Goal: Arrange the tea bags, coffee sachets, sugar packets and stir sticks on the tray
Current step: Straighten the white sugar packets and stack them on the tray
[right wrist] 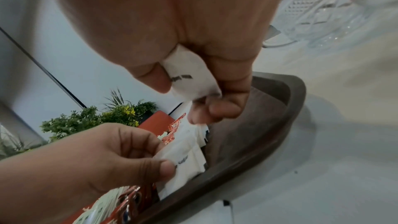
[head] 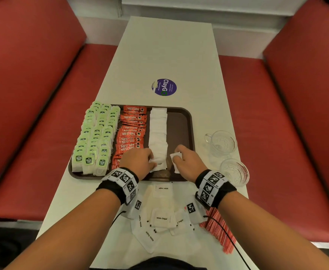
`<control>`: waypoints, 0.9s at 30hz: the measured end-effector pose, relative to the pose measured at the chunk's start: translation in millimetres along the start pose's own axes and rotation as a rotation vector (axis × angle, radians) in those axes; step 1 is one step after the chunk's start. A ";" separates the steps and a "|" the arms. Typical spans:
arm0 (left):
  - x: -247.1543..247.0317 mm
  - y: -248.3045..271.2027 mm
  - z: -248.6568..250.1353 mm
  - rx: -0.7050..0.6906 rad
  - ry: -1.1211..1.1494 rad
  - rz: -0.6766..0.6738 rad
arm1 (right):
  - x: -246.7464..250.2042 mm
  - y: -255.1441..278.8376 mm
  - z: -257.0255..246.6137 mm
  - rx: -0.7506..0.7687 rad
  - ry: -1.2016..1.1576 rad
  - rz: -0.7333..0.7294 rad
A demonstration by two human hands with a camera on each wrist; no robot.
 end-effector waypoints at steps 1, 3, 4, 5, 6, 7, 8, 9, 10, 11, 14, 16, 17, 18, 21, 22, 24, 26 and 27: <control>0.8 -0.4 0.4 -0.016 0.005 0.030 | 1.4 -0.9 -0.1 0.017 0.034 0.024; 2.7 -0.4 0.4 -0.040 0.036 0.081 | 4.6 -1.3 -1.9 0.059 0.088 0.062; 3.5 0.0 0.5 -0.055 0.047 0.089 | 6.0 -1.2 -2.5 0.068 0.087 0.073; 2.8 0.3 0.6 -0.079 0.045 0.075 | 7.2 -1.4 -2.4 0.065 0.063 0.081; 1.6 1.4 1.3 -0.110 0.029 0.040 | 8.6 -1.3 -2.0 0.056 0.031 0.088; -0.5 2.2 1.8 -0.139 -0.002 -0.004 | 9.7 -1.3 -1.7 0.045 0.006 0.097; -2.6 3.1 1.8 -0.159 -0.032 -0.042 | 10.7 -1.6 -1.3 0.039 -0.004 0.108; -4.0 3.5 1.8 -0.168 -0.050 -0.063 | 11.3 -2.2 -1.0 0.037 -0.003 0.117; -4.7 3.4 1.4 -0.168 -0.054 -0.072 | 11.3 -2.8 -0.7 0.036 0.000 0.122; -5.0 2.8 1.3 -0.169 -0.053 -0.070 | 11.0 -3.2 -0.8 0.033 0.000 0.124; -4.0 -0.3 3.0 -0.190 -0.077 -0.080 | 8.5 -5.0 1.0 0.013 -0.048 0.122; -0.8 -0.9 3.1 -0.199 -0.045 -0.116 | 6.3 -4.5 1.2 0.005 -0.083 0.116; 1.6 -0.8 3.2 -0.199 -0.003 -0.142 | 5.4 -3.9 0.3 0.004 -0.091 0.112; 4.9 0.3 3.9 -0.199 0.055 -0.162 | 4.3 -3.3 -0.5 0.004 -0.095 0.107; 11.1 2.7 6.9 -0.194 0.260 -0.147 | -0.9 -3.1 -4.2 0.021 -0.106 0.073; 12.2 3.5 7.1 -0.195 0.313 -0.123 | -3.4 -2.9 -5.5 0.028 -0.100 0.051; 12.8 4.2 4.6 -0.187 0.363 -0.086 | -7.9 -2.2 -5.5 0.037 -0.064 0.017; 13.3 5.1 0.9 -0.184 0.342 -0.093 | -9.3 -1.1 -2.2 0.023 -0.014 0.006; 13.1 5.3 -0.6 -0.183 0.309 -0.112 | -9.4 -1.1 0.4 0.009 0.018 -0.001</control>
Point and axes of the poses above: each hand's wrist, its own y-axis away from the middle knuckle, its own x-axis out of the back of the hand, z = x × y, the point moved 4 cm from there along -y, towards the middle knuckle, and after that the axes turned 12 degrees about y, right-handed, at the moved point
